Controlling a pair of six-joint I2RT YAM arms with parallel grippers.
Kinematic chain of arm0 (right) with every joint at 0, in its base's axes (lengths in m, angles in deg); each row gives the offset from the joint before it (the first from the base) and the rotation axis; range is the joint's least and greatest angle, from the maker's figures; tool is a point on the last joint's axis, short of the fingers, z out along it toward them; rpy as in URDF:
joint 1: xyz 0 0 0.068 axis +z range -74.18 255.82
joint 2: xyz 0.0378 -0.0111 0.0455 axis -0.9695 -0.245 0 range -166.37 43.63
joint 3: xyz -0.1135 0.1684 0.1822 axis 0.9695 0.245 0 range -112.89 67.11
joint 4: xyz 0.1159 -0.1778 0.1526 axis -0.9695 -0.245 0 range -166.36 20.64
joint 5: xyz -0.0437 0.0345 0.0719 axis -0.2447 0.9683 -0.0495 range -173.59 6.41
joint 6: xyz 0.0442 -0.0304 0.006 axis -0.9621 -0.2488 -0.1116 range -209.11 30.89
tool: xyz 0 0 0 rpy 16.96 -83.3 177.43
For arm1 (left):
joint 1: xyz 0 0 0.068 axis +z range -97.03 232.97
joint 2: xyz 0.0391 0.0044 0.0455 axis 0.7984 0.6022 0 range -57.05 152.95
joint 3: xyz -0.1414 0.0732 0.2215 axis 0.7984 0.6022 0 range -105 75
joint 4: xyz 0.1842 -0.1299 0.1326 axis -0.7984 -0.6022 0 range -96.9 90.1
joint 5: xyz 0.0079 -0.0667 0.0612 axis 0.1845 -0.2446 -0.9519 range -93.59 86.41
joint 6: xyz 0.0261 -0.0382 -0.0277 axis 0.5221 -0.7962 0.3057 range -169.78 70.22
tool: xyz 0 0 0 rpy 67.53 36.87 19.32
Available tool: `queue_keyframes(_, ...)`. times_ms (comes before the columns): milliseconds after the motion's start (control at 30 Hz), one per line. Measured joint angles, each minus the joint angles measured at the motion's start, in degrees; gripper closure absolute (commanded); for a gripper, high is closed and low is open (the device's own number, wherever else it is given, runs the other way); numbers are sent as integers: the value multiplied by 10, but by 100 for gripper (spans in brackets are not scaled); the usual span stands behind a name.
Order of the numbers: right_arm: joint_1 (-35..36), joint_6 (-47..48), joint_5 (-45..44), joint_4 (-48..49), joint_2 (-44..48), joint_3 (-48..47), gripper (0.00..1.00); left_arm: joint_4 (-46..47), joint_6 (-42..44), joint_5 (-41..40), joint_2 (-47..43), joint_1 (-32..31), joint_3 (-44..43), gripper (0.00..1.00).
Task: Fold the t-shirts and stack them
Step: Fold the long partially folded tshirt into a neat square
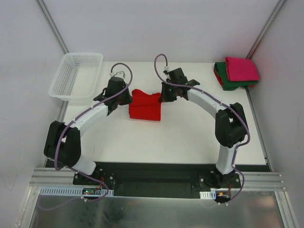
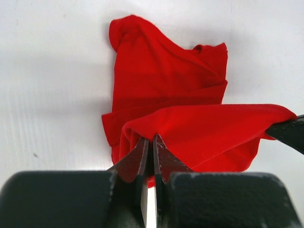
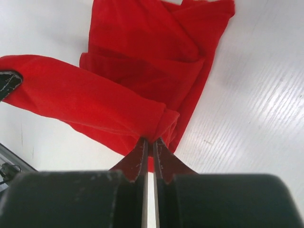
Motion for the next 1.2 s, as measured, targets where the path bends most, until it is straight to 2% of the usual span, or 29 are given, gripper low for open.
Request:
queue_keyframes(300,-32,4,4,12,-64,-49,99,42,6,15,100,12,-54,100)
queue_keyframes(633,-54,4,28,22,-123,-106,99,58,7,28,150,30,-91,100)
queue_keyframes(667,-55,4,29,24,-127,-110,98,61,7,29,156,32,-97,100)
queue_keyframes(733,-60,4,33,26,-137,-122,79,65,7,30,170,35,-106,100)
queue_keyframes(767,-62,3,36,28,-141,-126,69,67,7,30,174,36,-109,83)
queue_keyframes(800,-65,4,38,27,-145,-133,53,69,7,32,180,37,-111,71)
queue_keyframes(867,-71,3,37,28,-152,-140,45,69,16,28,188,42,-116,38)
queue_keyframes(900,-76,6,36,29,-155,-143,43,69,21,25,193,47,-117,2)
queue_keyframes(1200,-126,20,11,38,-151,-125,41,69,30,-7,188,105,-114,1)
